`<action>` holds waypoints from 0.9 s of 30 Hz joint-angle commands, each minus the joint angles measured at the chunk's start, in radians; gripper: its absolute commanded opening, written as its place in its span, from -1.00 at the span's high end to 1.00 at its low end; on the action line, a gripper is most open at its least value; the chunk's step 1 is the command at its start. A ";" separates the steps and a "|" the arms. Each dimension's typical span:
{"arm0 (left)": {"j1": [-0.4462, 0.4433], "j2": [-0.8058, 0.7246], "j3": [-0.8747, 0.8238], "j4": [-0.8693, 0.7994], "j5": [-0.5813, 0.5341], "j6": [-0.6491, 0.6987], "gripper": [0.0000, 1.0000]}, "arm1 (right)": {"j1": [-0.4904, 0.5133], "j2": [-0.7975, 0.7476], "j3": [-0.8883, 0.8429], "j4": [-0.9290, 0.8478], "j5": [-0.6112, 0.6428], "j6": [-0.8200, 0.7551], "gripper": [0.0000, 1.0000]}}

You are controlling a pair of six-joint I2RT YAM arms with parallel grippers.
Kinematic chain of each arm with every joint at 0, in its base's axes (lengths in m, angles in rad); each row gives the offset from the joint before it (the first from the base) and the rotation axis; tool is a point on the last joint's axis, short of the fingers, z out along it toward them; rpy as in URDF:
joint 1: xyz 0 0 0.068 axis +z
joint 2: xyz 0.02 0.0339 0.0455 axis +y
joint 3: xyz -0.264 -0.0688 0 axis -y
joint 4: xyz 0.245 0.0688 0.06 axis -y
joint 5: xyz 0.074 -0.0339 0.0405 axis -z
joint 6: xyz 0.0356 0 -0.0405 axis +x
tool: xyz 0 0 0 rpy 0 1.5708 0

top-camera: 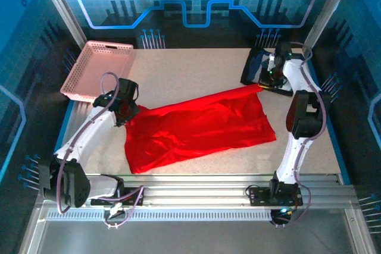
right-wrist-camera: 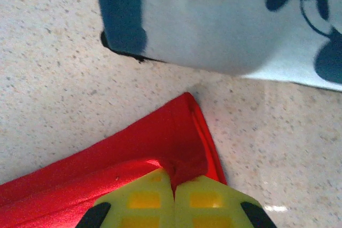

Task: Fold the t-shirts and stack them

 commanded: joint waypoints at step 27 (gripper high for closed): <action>-0.098 -0.013 -0.174 -0.088 0.022 -0.246 1.00 | -0.046 -0.154 -0.310 0.052 0.121 0.191 1.00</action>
